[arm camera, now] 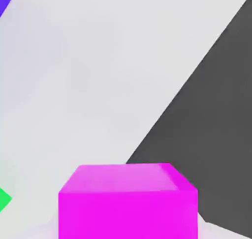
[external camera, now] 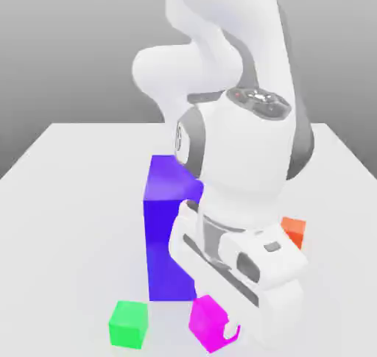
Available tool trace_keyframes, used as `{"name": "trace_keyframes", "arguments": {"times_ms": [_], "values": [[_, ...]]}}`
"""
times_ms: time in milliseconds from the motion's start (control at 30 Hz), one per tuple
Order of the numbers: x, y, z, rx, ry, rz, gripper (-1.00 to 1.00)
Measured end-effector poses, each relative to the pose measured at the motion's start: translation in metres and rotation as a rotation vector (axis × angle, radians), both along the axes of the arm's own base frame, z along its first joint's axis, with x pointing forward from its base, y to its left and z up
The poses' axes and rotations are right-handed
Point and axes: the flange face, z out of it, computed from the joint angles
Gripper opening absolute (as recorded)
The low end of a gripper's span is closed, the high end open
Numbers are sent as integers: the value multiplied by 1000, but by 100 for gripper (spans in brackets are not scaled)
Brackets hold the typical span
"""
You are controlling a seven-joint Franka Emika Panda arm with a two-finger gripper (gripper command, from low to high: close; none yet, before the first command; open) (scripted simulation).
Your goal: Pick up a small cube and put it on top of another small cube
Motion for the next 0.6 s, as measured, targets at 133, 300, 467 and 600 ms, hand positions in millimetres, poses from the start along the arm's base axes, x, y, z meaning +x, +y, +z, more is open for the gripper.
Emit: {"name": "trace_keyframes", "arguments": {"times_ms": [133,300,467,600], "values": [[-26,-53,5,30,40,13,-100],[-80,-91,-7,136,90,13,-100],[-84,-93,-51,149,92,18,-100],[-86,-93,-67,150,94,16,100]]}}
